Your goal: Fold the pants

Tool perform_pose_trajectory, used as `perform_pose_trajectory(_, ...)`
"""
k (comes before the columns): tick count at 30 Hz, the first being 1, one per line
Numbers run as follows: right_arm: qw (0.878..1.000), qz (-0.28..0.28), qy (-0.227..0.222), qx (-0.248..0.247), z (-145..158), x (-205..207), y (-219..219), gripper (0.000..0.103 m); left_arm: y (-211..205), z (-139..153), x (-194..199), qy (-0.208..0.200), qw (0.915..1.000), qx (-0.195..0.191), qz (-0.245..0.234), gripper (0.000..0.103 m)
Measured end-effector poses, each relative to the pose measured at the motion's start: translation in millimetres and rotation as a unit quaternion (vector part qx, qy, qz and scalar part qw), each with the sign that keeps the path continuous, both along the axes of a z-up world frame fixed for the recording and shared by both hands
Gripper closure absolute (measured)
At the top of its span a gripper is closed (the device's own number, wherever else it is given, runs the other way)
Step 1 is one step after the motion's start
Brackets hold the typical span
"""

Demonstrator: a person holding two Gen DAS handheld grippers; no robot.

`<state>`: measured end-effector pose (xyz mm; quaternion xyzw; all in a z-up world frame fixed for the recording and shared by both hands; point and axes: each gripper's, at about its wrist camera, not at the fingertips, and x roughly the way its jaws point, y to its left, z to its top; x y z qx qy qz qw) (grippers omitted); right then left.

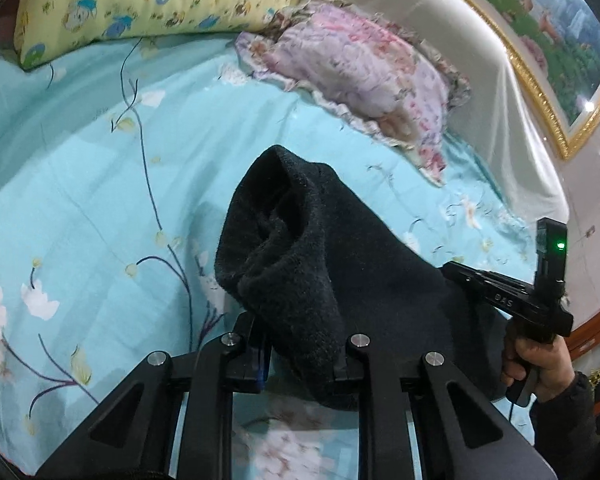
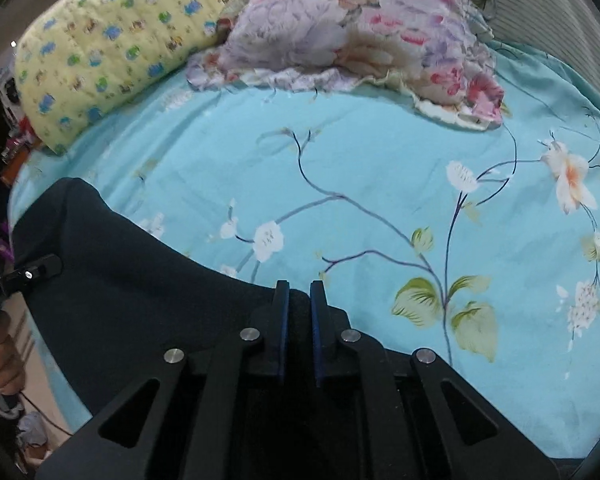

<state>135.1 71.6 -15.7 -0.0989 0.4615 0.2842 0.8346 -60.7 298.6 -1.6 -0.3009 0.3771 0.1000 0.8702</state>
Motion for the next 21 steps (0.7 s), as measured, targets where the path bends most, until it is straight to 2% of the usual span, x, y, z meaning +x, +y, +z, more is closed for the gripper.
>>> perform_pose_trajectory(4, 1.0, -0.02, 0.01, 0.011, -10, 2, 1, 0.09, 3, -9, 1, 0.021, 0.9998, 0.003, 0.005, 0.073)
perform_pose_trajectory(5, 0.999, -0.029, 0.011, 0.02, -9, 3, -3, 0.085, 3, -7, -1, 0.021, 0.9997, 0.009, 0.006, 0.069)
perform_pose_trajectory(8, 0.998, -0.054, -0.005, 0.026, 2, -5, -12, 0.072, 3, 5, -10, 0.022, 0.9991, 0.035, 0.014, 0.059)
perform_pose_trajectory(11, 0.996, -0.071, -0.016, 0.051, 17, -19, -30, 0.07, 3, 20, -18, 0.019, 0.9974, 0.065, 0.027, 0.051)
perform_pose_trajectory(14, 0.992, -0.095, -0.013, 0.081, 25, -35, -53, 0.066, 2, 37, -25, 0.012, 0.9946, 0.094, 0.043, 0.05)
perform_pose_trajectory(16, 0.989, -0.113, -0.012, 0.095, 28, -46, -71, 0.065, 1, 47, -25, 0.0, 0.9951, 0.088, 0.043, 0.046)
perform_pose_trajectory(21, 0.98, -0.158, -0.005, 0.125, 31, -76, -117, 0.063, -25, 58, -10, -0.009, 0.996, 0.089, 0.005, 0.044)
